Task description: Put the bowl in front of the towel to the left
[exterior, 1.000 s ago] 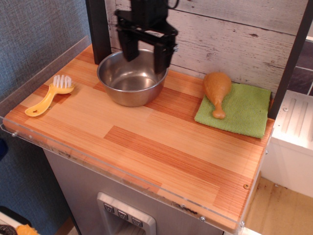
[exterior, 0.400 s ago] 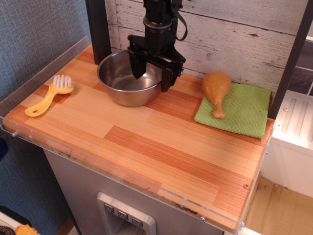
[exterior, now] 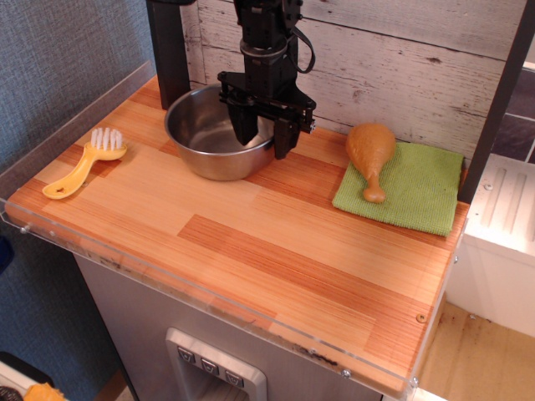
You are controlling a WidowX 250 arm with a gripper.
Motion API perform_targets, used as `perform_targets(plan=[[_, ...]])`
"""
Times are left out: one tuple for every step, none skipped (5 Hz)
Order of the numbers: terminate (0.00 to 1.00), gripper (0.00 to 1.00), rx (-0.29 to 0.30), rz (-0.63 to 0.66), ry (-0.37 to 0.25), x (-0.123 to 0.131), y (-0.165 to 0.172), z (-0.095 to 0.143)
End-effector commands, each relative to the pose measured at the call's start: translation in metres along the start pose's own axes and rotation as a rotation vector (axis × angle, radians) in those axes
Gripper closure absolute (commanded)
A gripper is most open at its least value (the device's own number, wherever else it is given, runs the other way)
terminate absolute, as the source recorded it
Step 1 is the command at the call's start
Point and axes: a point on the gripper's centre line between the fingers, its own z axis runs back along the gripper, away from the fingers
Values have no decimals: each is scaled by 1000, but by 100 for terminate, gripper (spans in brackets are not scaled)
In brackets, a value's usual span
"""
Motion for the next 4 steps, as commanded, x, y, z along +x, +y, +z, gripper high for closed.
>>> perform_targets(plan=[[0,100,-44,24,-57,0,3,15],[0,100,-65,14,-66,-4,1,22],[0,100,-61,19,-102,-9,6,45],[0,100,-52,-6,-144,-27,-6,86]])
